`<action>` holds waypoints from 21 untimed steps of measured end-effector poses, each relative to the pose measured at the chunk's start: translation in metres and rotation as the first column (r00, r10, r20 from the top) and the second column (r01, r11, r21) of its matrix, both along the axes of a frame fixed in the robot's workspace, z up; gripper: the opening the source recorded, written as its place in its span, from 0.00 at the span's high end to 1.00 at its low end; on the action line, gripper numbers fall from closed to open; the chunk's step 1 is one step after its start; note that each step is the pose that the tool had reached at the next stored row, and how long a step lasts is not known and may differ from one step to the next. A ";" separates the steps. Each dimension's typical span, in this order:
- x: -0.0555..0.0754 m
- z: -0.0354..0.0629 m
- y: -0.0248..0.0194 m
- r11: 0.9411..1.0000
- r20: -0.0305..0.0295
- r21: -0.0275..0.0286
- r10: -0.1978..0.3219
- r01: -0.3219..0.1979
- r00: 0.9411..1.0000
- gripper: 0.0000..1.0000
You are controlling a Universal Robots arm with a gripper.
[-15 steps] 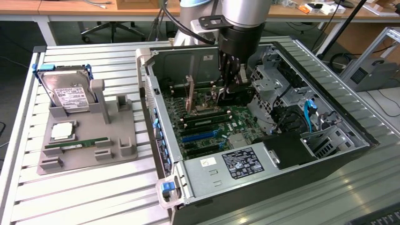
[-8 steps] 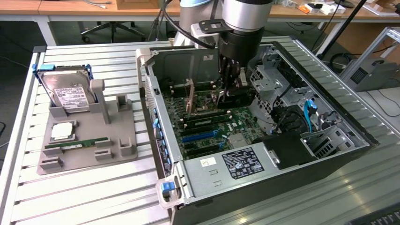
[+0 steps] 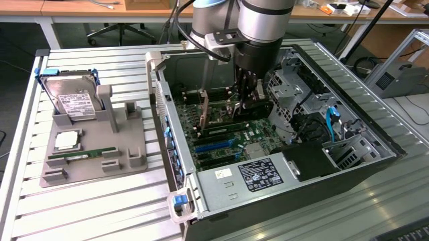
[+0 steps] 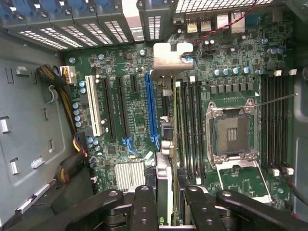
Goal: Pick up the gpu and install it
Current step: 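Insert the gpu into the slot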
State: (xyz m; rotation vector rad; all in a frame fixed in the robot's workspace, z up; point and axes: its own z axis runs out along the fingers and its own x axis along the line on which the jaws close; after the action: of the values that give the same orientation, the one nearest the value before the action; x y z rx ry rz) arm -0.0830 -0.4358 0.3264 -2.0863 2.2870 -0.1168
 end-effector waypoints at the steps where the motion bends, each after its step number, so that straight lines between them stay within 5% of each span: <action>1: 0.000 -0.0004 -0.0001 1.000 0.000 0.000 0.000 0.000 1.000 0.73; 21: 0.000 -0.0067 -0.0019 1.000 0.000 0.000 0.000 0.000 1.000 0.73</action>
State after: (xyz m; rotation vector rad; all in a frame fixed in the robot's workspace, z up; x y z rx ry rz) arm -0.0831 -0.4376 0.3197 -2.0868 2.2865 -0.1167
